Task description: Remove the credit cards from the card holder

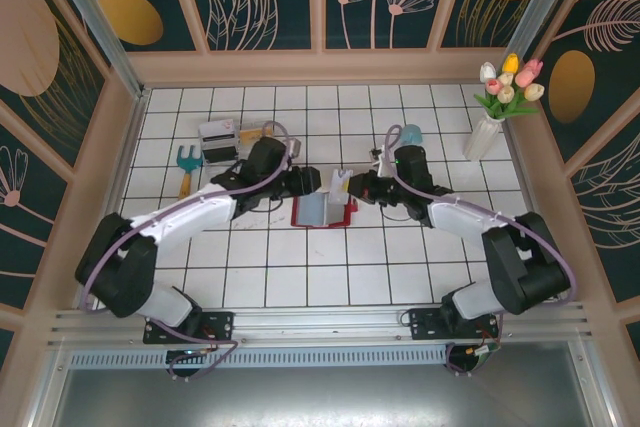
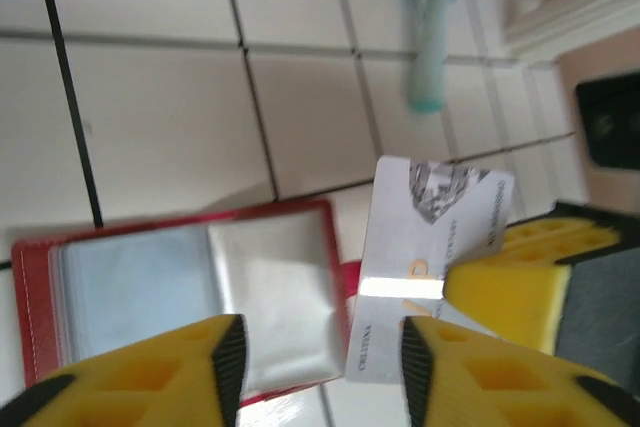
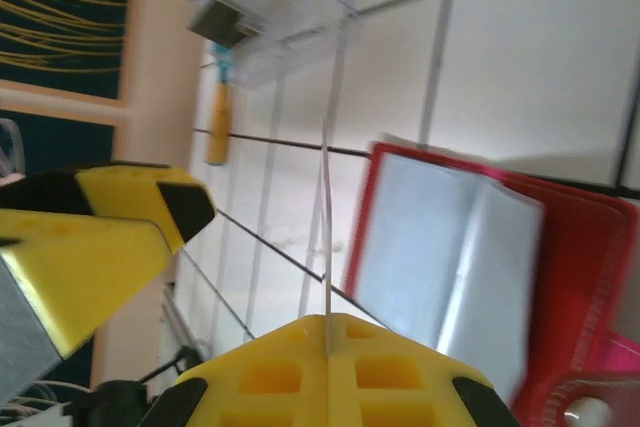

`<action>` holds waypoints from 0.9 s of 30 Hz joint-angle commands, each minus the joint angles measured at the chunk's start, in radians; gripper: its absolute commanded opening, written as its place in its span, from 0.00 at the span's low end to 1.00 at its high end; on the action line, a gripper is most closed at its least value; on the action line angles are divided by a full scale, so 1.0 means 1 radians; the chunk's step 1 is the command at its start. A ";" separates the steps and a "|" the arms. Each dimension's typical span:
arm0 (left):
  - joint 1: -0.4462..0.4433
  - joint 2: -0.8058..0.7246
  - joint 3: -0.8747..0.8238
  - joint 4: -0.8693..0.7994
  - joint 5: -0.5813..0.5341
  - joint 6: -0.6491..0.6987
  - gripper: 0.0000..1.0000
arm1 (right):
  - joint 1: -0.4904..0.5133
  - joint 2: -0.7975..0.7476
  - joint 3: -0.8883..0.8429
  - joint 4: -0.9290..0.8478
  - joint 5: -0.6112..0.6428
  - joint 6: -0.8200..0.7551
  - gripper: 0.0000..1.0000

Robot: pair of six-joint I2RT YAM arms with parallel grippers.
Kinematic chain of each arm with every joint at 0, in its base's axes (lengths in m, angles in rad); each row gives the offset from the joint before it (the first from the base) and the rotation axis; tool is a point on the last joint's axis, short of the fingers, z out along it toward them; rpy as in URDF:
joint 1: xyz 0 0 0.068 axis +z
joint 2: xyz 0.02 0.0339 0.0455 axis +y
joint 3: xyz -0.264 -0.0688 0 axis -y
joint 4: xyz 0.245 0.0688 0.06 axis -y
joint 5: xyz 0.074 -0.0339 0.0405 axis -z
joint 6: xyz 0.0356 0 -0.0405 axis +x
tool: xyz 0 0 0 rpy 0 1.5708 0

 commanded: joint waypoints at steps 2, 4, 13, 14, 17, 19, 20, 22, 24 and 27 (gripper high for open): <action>0.051 -0.089 -0.071 0.109 0.096 -0.070 0.59 | -0.004 -0.050 -0.026 0.260 -0.086 0.098 0.06; 0.058 -0.119 -0.099 0.173 0.143 -0.109 0.63 | -0.004 -0.050 -0.028 0.347 -0.111 0.142 0.06; 0.059 -0.129 -0.160 0.431 0.336 -0.229 0.58 | 0.016 -0.023 0.001 0.502 -0.184 0.233 0.07; 0.058 -0.128 -0.159 0.437 0.335 -0.230 0.55 | 0.022 -0.021 0.005 0.496 -0.187 0.227 0.07; 0.058 -0.131 -0.155 0.456 0.340 -0.228 0.45 | 0.027 -0.023 0.001 0.497 -0.188 0.227 0.06; 0.058 -0.135 -0.159 0.488 0.358 -0.231 0.40 | 0.027 -0.025 -0.006 0.509 -0.187 0.239 0.07; 0.058 -0.138 -0.163 0.501 0.364 -0.233 0.38 | 0.027 -0.028 -0.009 0.521 -0.187 0.247 0.07; 0.059 -0.144 -0.179 0.541 0.378 -0.248 0.33 | 0.025 -0.029 -0.015 0.551 -0.184 0.269 0.06; 0.058 -0.147 -0.195 0.579 0.392 -0.266 0.28 | 0.027 -0.032 -0.015 0.565 -0.180 0.281 0.07; 0.058 -0.149 -0.209 0.619 0.403 -0.286 0.25 | 0.025 -0.030 -0.015 0.599 -0.175 0.310 0.07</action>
